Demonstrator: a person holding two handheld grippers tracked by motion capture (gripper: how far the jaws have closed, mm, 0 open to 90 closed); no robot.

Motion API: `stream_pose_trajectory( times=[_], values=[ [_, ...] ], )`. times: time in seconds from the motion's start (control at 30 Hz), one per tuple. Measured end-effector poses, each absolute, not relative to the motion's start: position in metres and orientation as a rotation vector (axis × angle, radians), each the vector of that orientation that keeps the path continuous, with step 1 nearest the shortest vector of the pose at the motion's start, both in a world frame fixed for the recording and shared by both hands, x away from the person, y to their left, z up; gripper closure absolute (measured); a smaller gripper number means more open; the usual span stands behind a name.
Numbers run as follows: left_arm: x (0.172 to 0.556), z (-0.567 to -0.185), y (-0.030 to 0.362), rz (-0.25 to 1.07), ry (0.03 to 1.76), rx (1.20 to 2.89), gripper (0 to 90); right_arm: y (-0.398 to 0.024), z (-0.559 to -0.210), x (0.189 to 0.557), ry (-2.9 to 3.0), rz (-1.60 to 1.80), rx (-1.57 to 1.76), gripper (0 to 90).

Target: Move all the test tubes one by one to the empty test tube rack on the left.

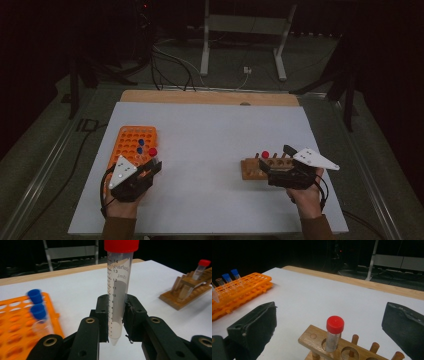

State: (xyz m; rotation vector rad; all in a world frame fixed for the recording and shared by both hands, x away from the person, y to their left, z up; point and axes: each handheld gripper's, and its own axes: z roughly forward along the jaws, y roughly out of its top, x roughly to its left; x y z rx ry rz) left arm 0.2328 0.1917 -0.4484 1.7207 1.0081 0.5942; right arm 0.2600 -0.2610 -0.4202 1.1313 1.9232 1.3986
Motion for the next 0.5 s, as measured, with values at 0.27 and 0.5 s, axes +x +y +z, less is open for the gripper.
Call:
stream_pose_trajectory(
  times=[0.27, 0.5],
  values=[
    [0.229, -0.453, 0.208, 0.635, 1.05, 1.716, 75.5, -0.262, -0.419, 0.259, 1.915, 1.397, 1.127, 0.0],
    [0.226, -0.46, 0.22, 0.669, 1.074, 1.734, 75.5, -0.262, -0.419, 0.258, 1.908, 1.394, 1.118, 0.0]
  ],
)
